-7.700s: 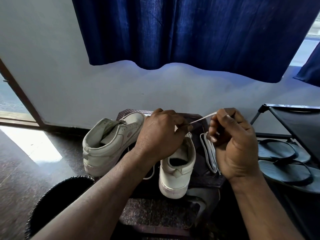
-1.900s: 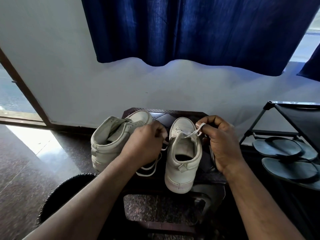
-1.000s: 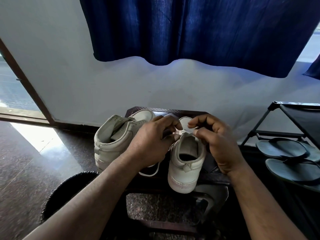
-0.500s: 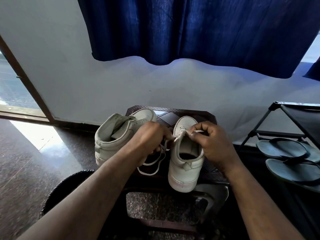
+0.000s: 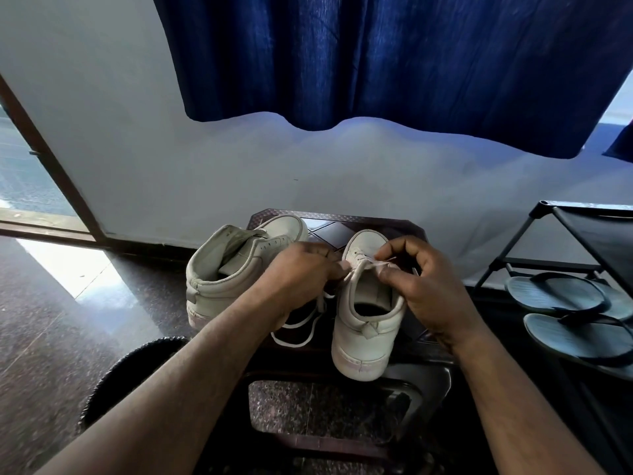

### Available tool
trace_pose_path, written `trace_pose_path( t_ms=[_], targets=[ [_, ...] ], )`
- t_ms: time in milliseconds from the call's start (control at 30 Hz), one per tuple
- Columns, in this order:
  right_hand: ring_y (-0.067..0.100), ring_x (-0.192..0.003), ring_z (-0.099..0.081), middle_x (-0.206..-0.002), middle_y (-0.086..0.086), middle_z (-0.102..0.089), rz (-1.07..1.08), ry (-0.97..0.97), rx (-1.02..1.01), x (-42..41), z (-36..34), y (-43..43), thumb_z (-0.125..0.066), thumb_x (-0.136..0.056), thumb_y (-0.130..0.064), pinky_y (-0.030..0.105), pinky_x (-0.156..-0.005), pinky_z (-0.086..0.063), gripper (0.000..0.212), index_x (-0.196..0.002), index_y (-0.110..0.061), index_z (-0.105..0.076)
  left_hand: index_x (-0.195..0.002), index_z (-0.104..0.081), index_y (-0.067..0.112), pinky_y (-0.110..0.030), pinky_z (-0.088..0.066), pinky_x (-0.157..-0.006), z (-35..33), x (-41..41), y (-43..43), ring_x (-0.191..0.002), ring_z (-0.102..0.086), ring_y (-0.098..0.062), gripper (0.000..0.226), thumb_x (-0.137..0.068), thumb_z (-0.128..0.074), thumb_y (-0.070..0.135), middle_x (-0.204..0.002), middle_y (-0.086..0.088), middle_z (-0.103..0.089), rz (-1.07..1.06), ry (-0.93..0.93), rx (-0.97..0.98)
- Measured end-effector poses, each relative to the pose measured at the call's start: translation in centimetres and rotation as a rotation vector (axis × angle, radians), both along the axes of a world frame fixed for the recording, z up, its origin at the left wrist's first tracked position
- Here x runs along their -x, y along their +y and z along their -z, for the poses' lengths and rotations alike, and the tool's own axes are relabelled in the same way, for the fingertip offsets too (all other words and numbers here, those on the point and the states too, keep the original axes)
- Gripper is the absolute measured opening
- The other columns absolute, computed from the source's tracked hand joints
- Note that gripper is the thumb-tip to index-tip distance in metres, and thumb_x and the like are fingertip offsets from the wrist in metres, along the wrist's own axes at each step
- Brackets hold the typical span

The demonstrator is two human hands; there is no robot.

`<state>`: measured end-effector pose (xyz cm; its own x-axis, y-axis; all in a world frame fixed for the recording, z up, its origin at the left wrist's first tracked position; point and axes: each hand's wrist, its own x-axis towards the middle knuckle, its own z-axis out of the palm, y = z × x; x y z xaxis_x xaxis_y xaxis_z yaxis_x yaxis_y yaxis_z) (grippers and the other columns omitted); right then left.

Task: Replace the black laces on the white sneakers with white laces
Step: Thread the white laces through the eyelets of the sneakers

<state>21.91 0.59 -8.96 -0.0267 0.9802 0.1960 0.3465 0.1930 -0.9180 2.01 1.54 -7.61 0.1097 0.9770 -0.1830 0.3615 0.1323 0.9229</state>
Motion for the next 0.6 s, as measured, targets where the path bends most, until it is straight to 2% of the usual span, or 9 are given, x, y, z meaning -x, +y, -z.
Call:
trace_pose_path(
  t_ms=[100,167,233,267,333,400,500,600],
  targets=[
    [0.002,-0.079,-0.064,-0.085,-0.016,-0.070,0.045,-0.187,-0.092,-0.4,-0.1,-0.5,-0.077,-0.082,-0.006,0.012,-0.069,-0.044,0.023,-0.088,-0.027,-0.071,-0.080,-0.065,0.026,-0.005,-0.039,-0.049,0.0,0.5,0.2,-0.063,-0.055,-0.004,0.017,-0.096,-0.071,0.024,-0.069,0.016,-0.056,0.042,0.173,-0.021],
    [0.002,-0.080,-0.065,-0.085,-0.014,-0.071,0.084,-0.216,-0.151,-0.5,-0.2,-1.0,-0.078,-0.081,-0.005,0.007,-0.066,-0.043,0.023,-0.090,-0.025,-0.071,-0.084,-0.070,0.017,-0.006,-0.035,-0.045,-0.1,0.6,0.1,-0.058,-0.051,-0.001,0.013,-0.096,-0.067,0.020,-0.072,0.011,-0.057,0.079,0.158,0.008],
    [-0.001,-0.081,-0.065,-0.086,-0.014,-0.071,0.112,-0.237,-0.188,-0.4,-0.5,-1.2,-0.079,-0.081,-0.006,0.005,-0.067,-0.044,0.021,-0.090,-0.023,-0.072,-0.084,-0.071,0.000,-0.015,-0.030,-0.038,-0.5,0.6,-0.3,-0.046,-0.042,-0.007,0.020,-0.090,-0.070,0.020,-0.073,-0.002,-0.060,0.019,0.061,0.075],
    [-0.002,-0.081,-0.065,-0.086,-0.015,-0.072,0.126,-0.246,-0.206,-0.4,-0.5,-1.3,-0.080,-0.080,-0.007,0.005,-0.067,-0.044,0.019,-0.089,-0.022,-0.072,-0.087,-0.071,-0.003,-0.018,-0.027,-0.038,-0.6,0.7,-0.4,-0.046,-0.039,-0.011,0.027,-0.085,-0.071,0.024,-0.074,-0.005,-0.059,-0.005,0.021,0.104],
    [-0.004,-0.080,-0.065,-0.083,-0.017,-0.071,0.163,-0.267,-0.242,-0.2,-0.5,-1.4,-0.080,-0.079,-0.008,0.004,-0.065,-0.043,0.018,-0.086,-0.023,-0.073,-0.091,-0.071,-0.004,-0.018,-0.024,-0.040,-0.5,0.7,-0.3,-0.049,-0.038,-0.015,0.033,-0.081,-0.070,0.027,-0.071,-0.005,-0.056,-0.015,0.018,0.128],
    [-0.003,-0.080,-0.066,-0.081,-0.018,-0.071,0.187,-0.285,-0.272,0.0,-0.4,-1.4,-0.081,-0.078,-0.009,0.004,-0.064,-0.042,0.018,-0.084,-0.024,-0.074,-0.090,-0.069,-0.005,-0.017,-0.024,-0.039,-0.3,0.6,-0.1,-0.049,-0.038,-0.014,0.030,-0.082,-0.070,0.024,-0.068,-0.004,-0.055,-0.030,0.025,0.122],
    [-0.002,-0.081,-0.066,-0.081,-0.017,-0.071,0.187,-0.277,-0.282,0.0,-0.2,-1.4,-0.081,-0.078,-0.008,0.005,-0.065,-0.044,0.018,-0.084,-0.024,-0.073,-0.085,-0.071,0.005,-0.016,-0.027,-0.037,-0.3,0.2,0.0,-0.044,-0.041,-0.010,0.014,-0.083,-0.071,0.019,-0.068,-0.001,-0.058,-0.062,-0.014,0.097],
    [0.000,-0.081,-0.067,-0.083,-0.016,-0.072,0.178,-0.267,-0.292,-0.1,-0.1,-1.4,-0.080,-0.079,-0.008,0.007,-0.066,-0.045,0.018,-0.085,-0.024,-0.073,-0.092,-0.074,0.012,-0.013,-0.033,-0.039,-0.2,-0.3,0.0,-0.041,-0.044,-0.001,0.008,-0.089,-0.073,0.018,-0.070,0.003,-0.064,-0.018,-0.049,0.027]
  ],
)
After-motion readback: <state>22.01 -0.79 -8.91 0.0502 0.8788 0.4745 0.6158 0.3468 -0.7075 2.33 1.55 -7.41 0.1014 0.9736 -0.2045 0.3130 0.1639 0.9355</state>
